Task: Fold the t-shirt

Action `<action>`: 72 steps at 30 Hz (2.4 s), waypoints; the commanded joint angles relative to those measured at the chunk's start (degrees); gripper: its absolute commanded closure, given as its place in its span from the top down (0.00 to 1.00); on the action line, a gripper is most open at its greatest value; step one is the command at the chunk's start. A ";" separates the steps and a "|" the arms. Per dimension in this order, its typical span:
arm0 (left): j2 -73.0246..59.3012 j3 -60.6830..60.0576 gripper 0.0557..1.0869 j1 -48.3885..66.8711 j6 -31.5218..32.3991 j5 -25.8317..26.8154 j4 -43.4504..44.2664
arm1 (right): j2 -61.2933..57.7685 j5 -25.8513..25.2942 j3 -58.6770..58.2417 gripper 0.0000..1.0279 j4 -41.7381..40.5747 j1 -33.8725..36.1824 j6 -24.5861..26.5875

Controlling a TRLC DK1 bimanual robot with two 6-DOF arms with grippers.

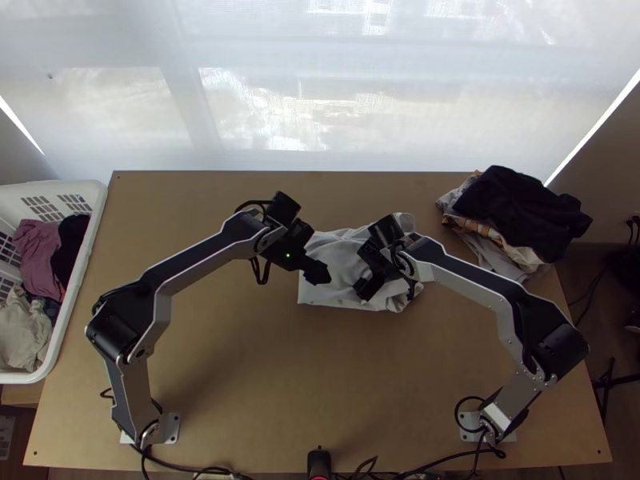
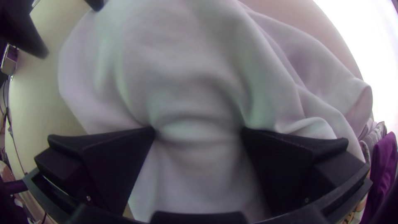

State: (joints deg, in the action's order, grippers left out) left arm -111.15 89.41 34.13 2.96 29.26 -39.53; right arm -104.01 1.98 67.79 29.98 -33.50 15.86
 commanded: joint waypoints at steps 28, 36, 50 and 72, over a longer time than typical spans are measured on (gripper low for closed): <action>14.30 -0.20 0.94 -10.93 -0.59 -2.45 -6.88 | 13.83 -0.66 -2.22 0.95 8.08 -13.79 6.73; 26.34 -4.68 0.94 -21.21 -2.61 -2.54 -11.18 | 11.19 -0.66 -6.44 0.95 1.58 -15.64 11.74; 36.45 -12.68 0.94 -27.80 -1.99 -2.45 -11.80 | 8.64 -3.47 -11.28 0.95 -9.32 -13.61 18.42; 38.64 -13.82 0.94 -30.00 -2.08 -2.36 -13.21 | -0.58 -8.57 -6.62 0.08 -17.76 -7.11 18.16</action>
State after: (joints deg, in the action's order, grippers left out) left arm -73.36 76.16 4.89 1.02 26.85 -52.56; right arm -102.59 -5.65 59.16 12.80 -42.89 35.62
